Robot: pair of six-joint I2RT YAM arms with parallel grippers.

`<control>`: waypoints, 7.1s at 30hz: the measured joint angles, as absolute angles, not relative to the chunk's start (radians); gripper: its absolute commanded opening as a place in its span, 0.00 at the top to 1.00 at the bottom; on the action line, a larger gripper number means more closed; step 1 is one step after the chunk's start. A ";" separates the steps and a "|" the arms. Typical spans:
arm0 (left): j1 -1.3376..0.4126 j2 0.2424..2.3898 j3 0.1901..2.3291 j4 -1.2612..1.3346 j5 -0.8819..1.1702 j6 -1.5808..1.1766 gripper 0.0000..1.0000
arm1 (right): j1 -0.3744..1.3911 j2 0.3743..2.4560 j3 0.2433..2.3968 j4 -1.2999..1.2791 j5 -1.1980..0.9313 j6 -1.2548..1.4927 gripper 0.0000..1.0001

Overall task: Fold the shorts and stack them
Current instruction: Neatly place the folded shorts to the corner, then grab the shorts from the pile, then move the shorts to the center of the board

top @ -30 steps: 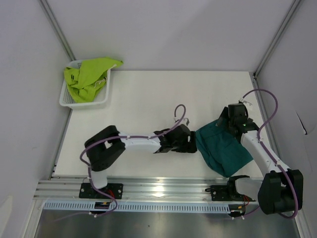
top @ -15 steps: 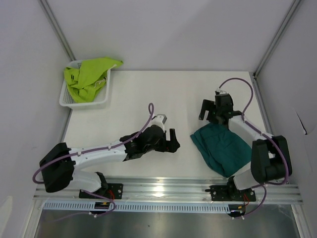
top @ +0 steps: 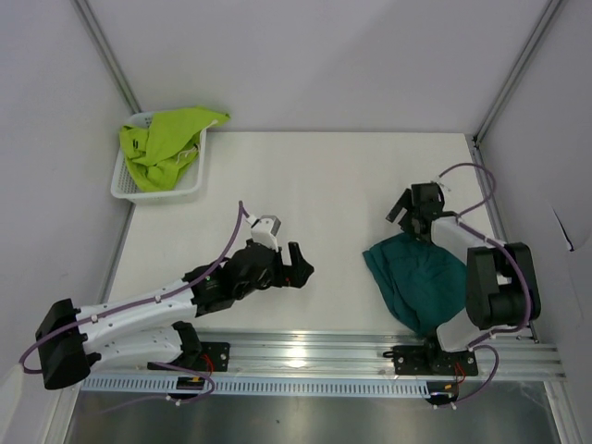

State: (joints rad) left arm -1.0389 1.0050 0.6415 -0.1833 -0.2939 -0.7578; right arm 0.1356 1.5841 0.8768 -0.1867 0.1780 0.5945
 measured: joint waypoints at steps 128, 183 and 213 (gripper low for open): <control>0.250 2.590 2.152 -0.027 0.097 -1.360 1.00 | 0.565 1.321 0.561 0.438 0.208 0.358 0.01; -0.437 0.683 1.496 0.093 -0.330 -0.534 1.00 | 0.565 1.312 0.562 0.439 0.160 0.337 0.00; -0.684 1.198 1.429 -0.196 -0.281 -0.662 0.01 | 0.529 1.243 0.542 0.432 0.184 0.352 0.01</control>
